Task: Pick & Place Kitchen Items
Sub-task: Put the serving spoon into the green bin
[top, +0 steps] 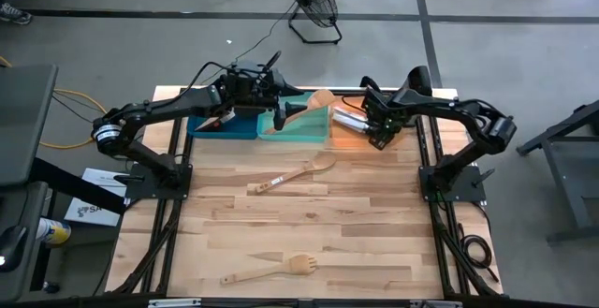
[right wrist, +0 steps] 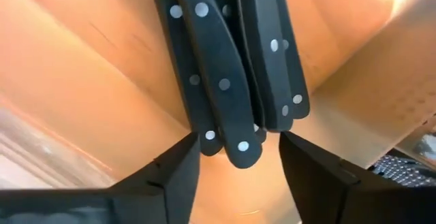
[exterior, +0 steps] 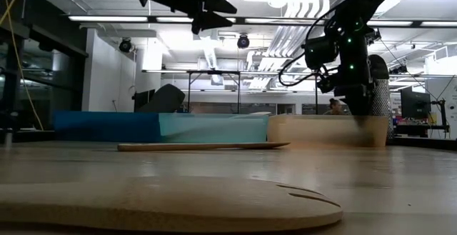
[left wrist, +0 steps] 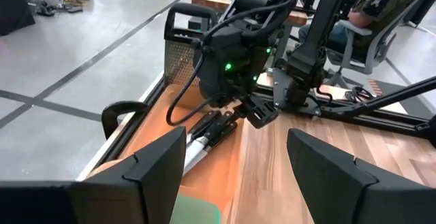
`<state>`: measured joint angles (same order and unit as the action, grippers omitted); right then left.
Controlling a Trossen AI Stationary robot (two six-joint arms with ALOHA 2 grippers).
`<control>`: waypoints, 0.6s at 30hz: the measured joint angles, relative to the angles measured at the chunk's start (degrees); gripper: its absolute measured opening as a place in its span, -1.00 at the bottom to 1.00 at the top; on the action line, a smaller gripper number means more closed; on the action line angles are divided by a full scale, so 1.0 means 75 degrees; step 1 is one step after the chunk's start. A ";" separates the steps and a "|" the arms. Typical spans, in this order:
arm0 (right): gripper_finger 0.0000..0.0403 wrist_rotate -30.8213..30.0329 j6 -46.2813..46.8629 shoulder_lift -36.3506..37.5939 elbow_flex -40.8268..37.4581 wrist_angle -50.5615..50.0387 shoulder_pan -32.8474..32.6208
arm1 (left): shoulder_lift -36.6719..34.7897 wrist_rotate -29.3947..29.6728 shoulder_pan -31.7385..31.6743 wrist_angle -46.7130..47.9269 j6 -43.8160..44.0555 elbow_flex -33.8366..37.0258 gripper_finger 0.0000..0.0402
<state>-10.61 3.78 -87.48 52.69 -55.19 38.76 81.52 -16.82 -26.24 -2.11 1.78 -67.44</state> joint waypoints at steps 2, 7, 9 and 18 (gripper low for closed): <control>0.04 0.0062 0.0129 0.0097 0.0001 0.0001 0.0000 | 0.0000 -0.0003 0.0000 0.0106 0.0000 0.0000 0.26; 0.20 0.0145 0.0346 0.0385 0.0307 -0.0074 -0.0003 | 0.0000 -0.0022 -0.0001 0.0387 0.0014 0.0000 0.26; 0.23 0.0160 0.0443 0.0520 0.0468 -0.0083 -0.0003 | 0.0000 -0.0023 -0.0001 0.0441 0.0026 0.0000 0.26; 0.23 0.0605 0.1144 0.1373 0.0915 -0.0083 -0.0003 | 0.0000 -0.0016 0.0005 0.1255 0.0267 0.0000 0.26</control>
<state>-6.06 12.36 -77.19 59.55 -55.82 38.74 81.52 -16.94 -26.20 7.31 3.78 -67.44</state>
